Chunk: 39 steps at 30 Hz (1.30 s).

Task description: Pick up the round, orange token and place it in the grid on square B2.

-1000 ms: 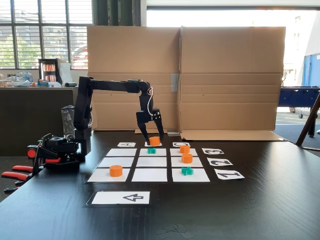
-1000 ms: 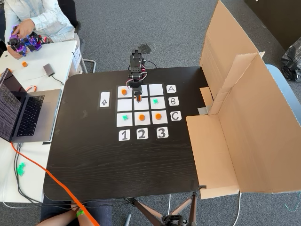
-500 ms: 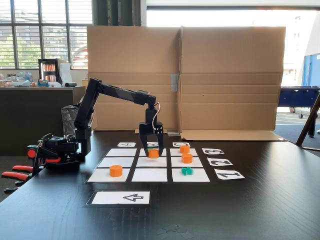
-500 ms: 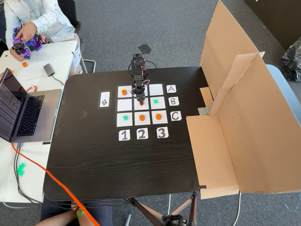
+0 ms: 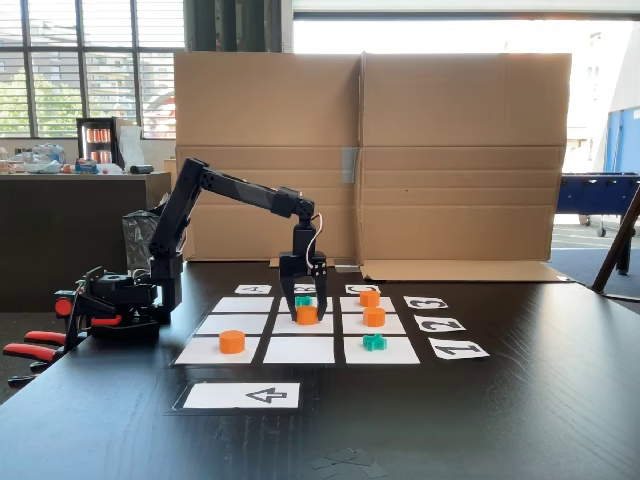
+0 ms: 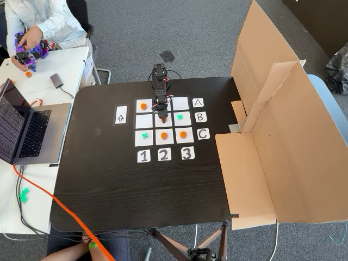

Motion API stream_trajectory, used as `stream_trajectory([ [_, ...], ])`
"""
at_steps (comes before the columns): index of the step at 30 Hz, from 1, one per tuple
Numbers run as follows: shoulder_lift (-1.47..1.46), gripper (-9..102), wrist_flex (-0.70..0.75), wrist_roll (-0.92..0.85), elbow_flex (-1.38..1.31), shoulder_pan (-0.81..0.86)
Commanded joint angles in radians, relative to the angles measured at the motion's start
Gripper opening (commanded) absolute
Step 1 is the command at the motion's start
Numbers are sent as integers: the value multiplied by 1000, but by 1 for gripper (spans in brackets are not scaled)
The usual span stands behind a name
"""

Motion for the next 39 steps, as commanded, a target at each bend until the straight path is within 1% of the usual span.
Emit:
stream_trajectory([
  [1,34,36,8,12,23,12],
  [6,135,51,-5,9,110,26],
  [13,407,56,-21,-12,233,52],
  [18,706,56,-158,-57,428,115],
  [22,1032,56,-308,-109,615,245],
  [23,1112,54,-353,-110,650,293],
  [24,1187,48,-405,-106,681,345],
  [25,1250,42,-425,-110,696,399],
  [26,1301,34,-431,-110,698,462],
  [28,1408,10,-495,-107,727,595],
  [29,1459,6,-522,-101,749,667],
  [32,1605,-1,-615,-57,839,904],
  [35,1775,-1,-627,60,957,1149],
  [39,1953,-1,-609,101,1149,1381],
])
